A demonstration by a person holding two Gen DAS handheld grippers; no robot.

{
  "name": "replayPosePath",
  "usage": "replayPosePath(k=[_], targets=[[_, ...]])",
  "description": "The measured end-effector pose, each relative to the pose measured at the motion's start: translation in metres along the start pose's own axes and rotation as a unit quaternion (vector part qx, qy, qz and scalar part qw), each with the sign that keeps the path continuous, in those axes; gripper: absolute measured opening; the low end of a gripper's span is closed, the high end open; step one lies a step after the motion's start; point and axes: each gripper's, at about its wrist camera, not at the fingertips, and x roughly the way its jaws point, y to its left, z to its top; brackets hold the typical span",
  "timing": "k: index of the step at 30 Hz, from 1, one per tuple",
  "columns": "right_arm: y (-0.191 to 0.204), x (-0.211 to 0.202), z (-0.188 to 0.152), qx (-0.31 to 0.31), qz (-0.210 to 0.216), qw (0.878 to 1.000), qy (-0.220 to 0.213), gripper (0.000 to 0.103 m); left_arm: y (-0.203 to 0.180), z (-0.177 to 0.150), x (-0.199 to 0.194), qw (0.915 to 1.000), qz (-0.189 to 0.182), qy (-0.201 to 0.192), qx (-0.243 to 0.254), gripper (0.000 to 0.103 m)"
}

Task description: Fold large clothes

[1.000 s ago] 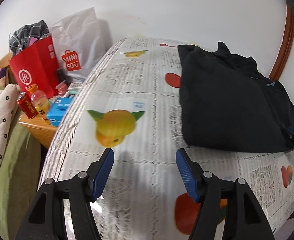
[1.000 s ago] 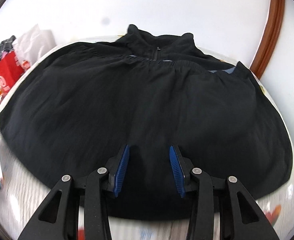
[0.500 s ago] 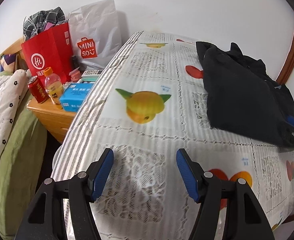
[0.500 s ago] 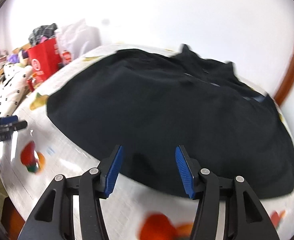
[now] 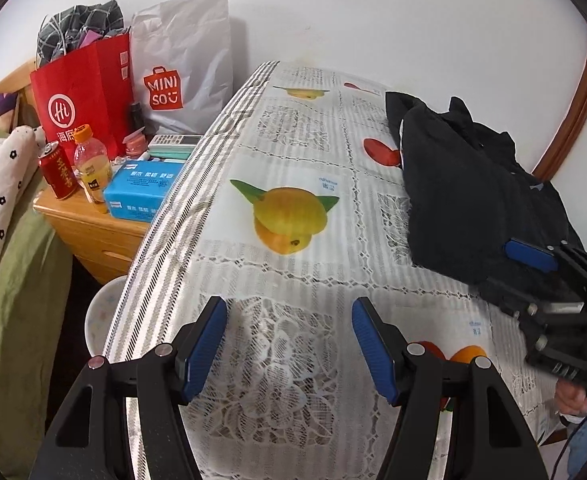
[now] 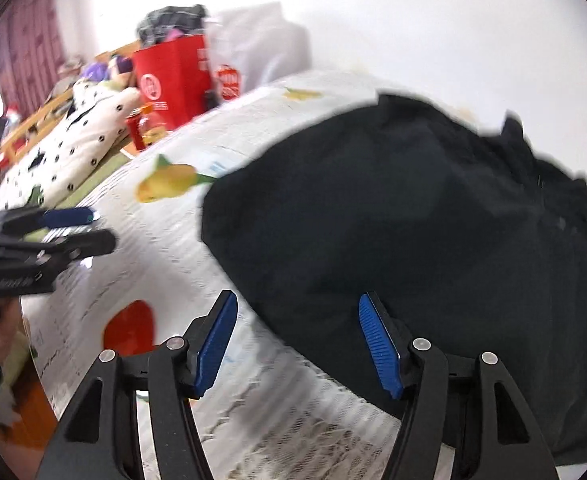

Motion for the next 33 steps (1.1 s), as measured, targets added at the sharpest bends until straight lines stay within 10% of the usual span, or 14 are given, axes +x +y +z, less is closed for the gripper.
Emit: replayPosePath(k=[12, 18, 26, 33], targets=[[0.042, 0.039, 0.021, -0.102, -0.105, 0.989, -0.002, 0.063, 0.002, 0.004, 0.005, 1.0, -0.007, 0.0, 0.004, 0.064], [0.041, 0.049, 0.038, -0.076, -0.081, 0.994, 0.002, 0.01, -0.001, 0.006, 0.005, 0.9999, -0.013, 0.001, 0.005, 0.064], [-0.012, -0.019, 0.064, 0.047, -0.034, 0.995, -0.087, 0.005, -0.024, 0.009, -0.004, 0.9993, -0.022, -0.008, 0.028, 0.064], [-0.125, -0.085, 0.042, 0.217, -0.045, 0.96, -0.17, 0.005, -0.051, 0.015, -0.005, 0.998, -0.036, -0.015, 0.049, 0.064]])
